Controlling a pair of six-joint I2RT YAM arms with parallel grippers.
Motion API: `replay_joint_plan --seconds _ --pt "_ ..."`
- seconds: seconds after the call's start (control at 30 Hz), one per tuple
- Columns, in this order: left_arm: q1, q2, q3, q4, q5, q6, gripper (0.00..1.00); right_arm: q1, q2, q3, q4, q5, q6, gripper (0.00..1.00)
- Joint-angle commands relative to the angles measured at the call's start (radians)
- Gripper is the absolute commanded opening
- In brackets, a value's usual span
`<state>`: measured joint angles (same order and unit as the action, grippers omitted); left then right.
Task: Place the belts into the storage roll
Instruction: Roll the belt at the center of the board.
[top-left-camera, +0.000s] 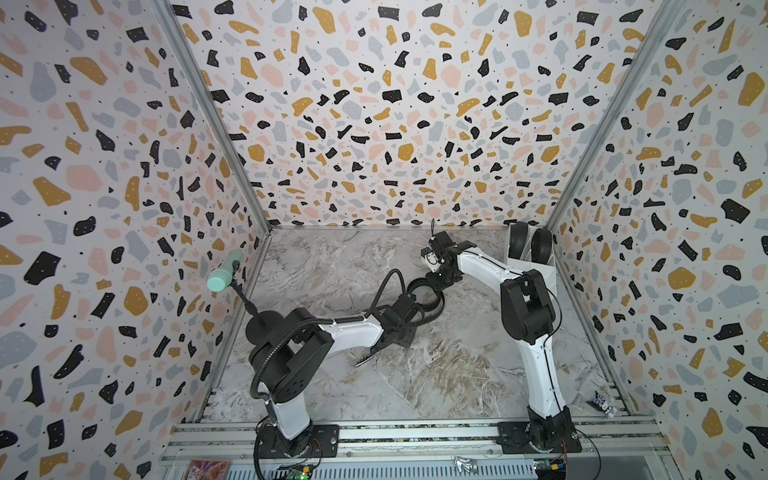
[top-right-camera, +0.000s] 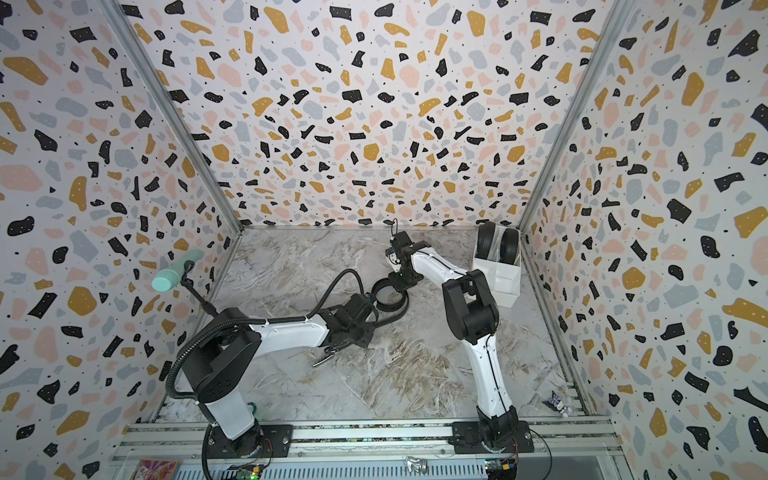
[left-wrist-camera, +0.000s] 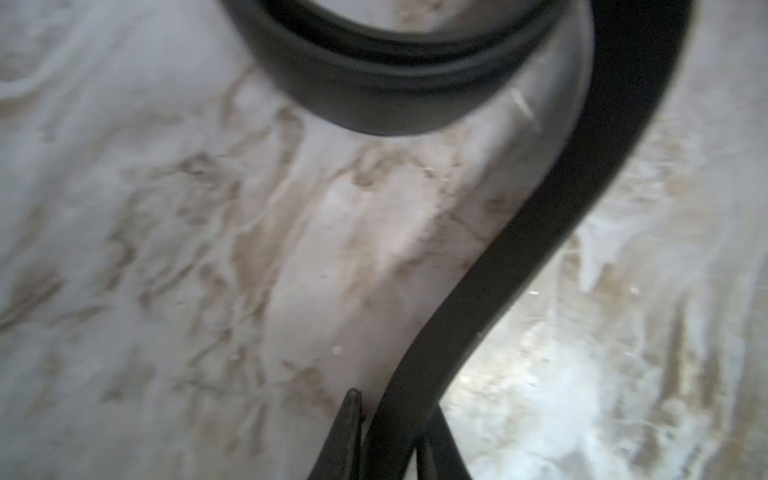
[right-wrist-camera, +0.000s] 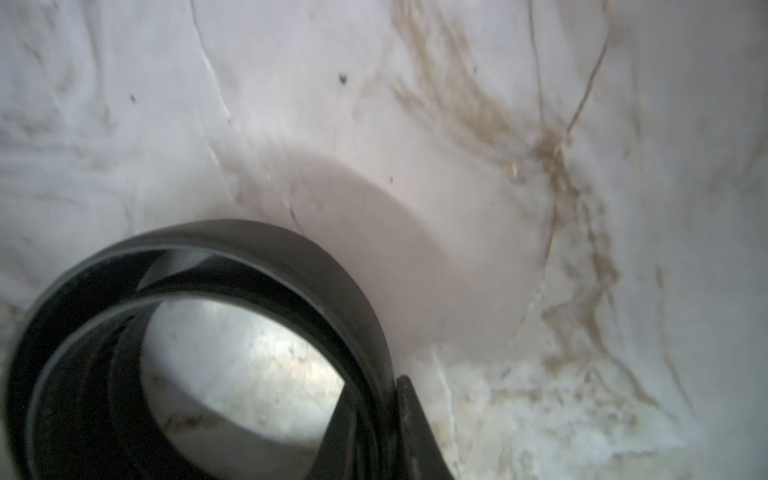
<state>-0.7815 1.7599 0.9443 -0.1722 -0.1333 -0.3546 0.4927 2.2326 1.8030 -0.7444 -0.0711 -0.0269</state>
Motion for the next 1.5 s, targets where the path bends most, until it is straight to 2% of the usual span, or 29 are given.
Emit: replay_joint_plan --seconds 0.0,0.07,0.17,0.23,0.4,0.5,0.6,0.7,0.83,0.97,1.1,1.23,1.4,1.47 --pt "0.056 -0.014 0.008 -0.070 -0.133 0.057 0.19 0.028 -0.077 -0.105 -0.060 0.041 0.015 0.00" --pt "0.072 0.007 0.043 -0.094 -0.164 0.094 0.20 0.040 -0.108 -0.163 -0.045 0.051 0.020 0.00" --pt "0.091 0.061 0.121 -0.125 -0.204 0.145 0.29 0.059 -0.143 -0.243 -0.031 0.055 0.031 0.00" --pt "0.097 0.102 0.175 -0.137 -0.236 0.172 0.41 0.077 -0.160 -0.282 -0.022 0.049 0.039 0.00" --pt "0.105 0.186 0.328 -0.166 -0.335 0.236 0.80 0.115 -0.193 -0.349 -0.009 0.030 0.061 0.00" --pt "0.105 0.214 0.402 -0.173 -0.381 0.263 1.00 0.130 -0.200 -0.372 -0.003 0.020 0.073 0.00" --pt "0.105 0.232 0.453 -0.178 -0.373 0.270 0.99 0.137 -0.203 -0.387 0.008 0.009 0.082 0.00" --pt "0.104 0.234 0.446 -0.165 -0.321 0.247 0.99 0.138 -0.203 -0.393 0.015 0.005 0.092 0.00" --pt "0.088 0.189 0.360 -0.118 -0.275 0.196 0.99 0.139 -0.203 -0.395 0.023 -0.005 0.100 0.00" --pt "0.088 0.122 0.232 -0.043 -0.105 0.081 1.00 0.139 -0.203 -0.396 0.027 -0.003 0.103 0.00" --pt "0.104 -0.003 0.025 0.164 0.074 -0.089 0.97 0.138 -0.206 -0.399 0.025 -0.005 0.108 0.00" --pt "0.129 -0.096 -0.132 0.390 0.170 -0.238 0.96 0.139 -0.211 -0.408 0.031 -0.014 0.111 0.00" --pt "0.141 -0.097 -0.222 0.640 0.291 -0.387 0.89 0.140 -0.208 -0.409 0.030 -0.013 0.111 0.00" --pt "0.142 -0.073 -0.252 0.739 0.303 -0.441 0.87 0.139 -0.209 -0.404 0.030 -0.013 0.112 0.00"
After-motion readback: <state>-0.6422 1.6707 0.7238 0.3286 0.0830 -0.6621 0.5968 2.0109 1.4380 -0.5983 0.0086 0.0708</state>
